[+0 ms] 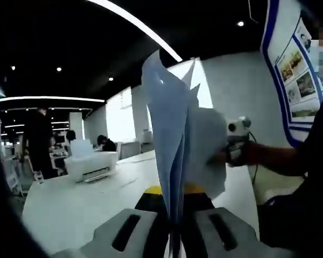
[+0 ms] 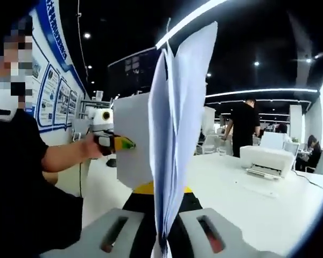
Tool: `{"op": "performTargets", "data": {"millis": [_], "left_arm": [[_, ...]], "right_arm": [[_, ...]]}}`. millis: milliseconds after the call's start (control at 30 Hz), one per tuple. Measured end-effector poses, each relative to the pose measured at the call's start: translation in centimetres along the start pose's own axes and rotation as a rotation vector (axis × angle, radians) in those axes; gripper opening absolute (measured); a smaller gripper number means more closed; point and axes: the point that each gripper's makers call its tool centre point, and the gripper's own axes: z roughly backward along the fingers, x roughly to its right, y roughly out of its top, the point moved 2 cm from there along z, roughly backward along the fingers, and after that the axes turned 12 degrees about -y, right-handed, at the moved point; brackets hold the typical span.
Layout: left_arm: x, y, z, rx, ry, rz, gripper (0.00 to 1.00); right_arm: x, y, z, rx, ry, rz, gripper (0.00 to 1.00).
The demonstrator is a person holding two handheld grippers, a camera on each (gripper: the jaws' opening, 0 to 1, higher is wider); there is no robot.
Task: Organize the stack of printing papers by aligning and flattening the scattered papers on the table
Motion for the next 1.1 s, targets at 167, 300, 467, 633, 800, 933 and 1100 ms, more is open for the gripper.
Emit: {"op": "performTargets", "data": {"millis": [167, 300, 467, 633, 800, 933, 1100], "left_arm": [[0.6, -1.0, 0.1, 0.017, 0.011, 0.023, 0.05], [0.6, -2.2, -0.2, 0.016, 0.024, 0.055, 0.05], [1.0, -3.2, -0.3, 0.016, 0.014, 0.056, 0.05], [1.3, -4.6, -0.4, 0.010, -0.004, 0.076, 0.06], [1.3, -5.0, -0.1, 0.053, -0.008, 0.115, 0.06], [1.0, -4.8, -0.2, 0.038, 0.001, 0.103, 0.06], [0.2, -5.0, -0.2, 0.014, 0.005, 0.097, 0.07]], "right_arm": [[-0.1, -0.6, -0.1, -0.015, -0.024, -0.008, 0.00], [0.4, -1.6, -0.2, -0.039, -0.046, -0.001, 0.00], [0.3, -2.7, -0.3, -0.050, -0.048, -0.013, 0.00], [-0.2, -4.3, -0.4, -0.075, -0.042, -0.022, 0.00], [-0.5, -4.0, -0.4, -0.056, -0.035, -0.030, 0.00], [-0.7, -3.9, -0.5, -0.067, -0.032, -0.004, 0.00], [-0.7, -4.0, -0.5, -0.083, -0.031, -0.026, 0.00]]}}
